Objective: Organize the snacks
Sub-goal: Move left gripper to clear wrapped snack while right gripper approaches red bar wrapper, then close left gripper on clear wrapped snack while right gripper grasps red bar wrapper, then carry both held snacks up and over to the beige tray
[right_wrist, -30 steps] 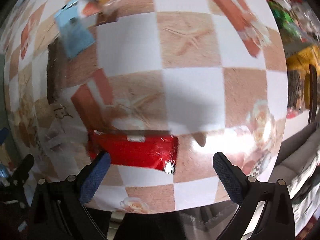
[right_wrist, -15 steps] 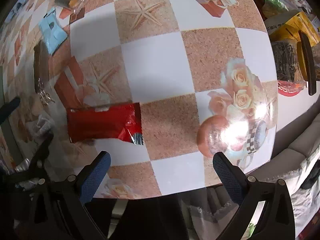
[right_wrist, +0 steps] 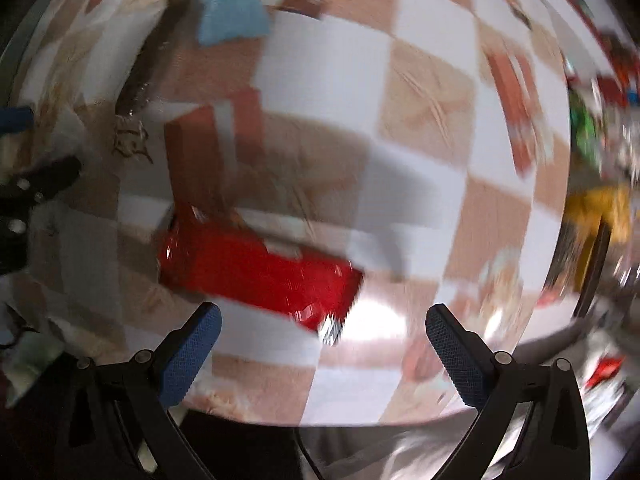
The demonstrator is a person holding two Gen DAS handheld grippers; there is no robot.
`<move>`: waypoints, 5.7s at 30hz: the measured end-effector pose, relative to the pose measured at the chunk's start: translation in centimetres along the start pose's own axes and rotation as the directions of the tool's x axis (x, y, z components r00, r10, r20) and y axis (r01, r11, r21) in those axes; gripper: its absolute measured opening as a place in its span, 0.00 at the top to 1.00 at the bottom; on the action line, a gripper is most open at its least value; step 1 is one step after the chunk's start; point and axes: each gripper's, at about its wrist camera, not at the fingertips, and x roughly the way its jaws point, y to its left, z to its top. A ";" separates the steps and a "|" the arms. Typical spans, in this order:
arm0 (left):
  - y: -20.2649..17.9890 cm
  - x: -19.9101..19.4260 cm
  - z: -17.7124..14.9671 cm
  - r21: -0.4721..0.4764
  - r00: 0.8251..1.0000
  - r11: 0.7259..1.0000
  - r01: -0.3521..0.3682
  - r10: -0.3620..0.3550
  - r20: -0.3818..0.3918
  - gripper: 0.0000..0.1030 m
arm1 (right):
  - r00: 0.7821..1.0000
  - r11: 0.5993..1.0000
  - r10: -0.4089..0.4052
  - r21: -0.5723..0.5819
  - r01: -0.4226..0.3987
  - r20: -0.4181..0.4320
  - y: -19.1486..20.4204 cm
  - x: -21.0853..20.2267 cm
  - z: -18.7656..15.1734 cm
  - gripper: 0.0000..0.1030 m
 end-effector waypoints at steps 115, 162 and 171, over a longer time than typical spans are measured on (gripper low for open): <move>-1.4 -1.2 -2.3 0.009 1.000 1.000 0.002 -0.002 0.003 0.67 | 0.951 0.899 0.308 0.329 -0.288 -0.009 -2.7 2.7 1.7 0.73; 15.0 -8.3 -9.8 -0.434 0.967 0.899 0.058 0.057 0.247 0.69 | 0.952 0.949 0.296 -0.133 -0.285 0.079 14.5 -9.9 8.4 0.73; 20.8 -8.3 -12.3 -0.551 0.968 0.834 0.036 0.109 0.228 0.69 | 0.944 0.923 0.323 -0.241 -0.300 0.064 21.6 -11.0 10.5 0.73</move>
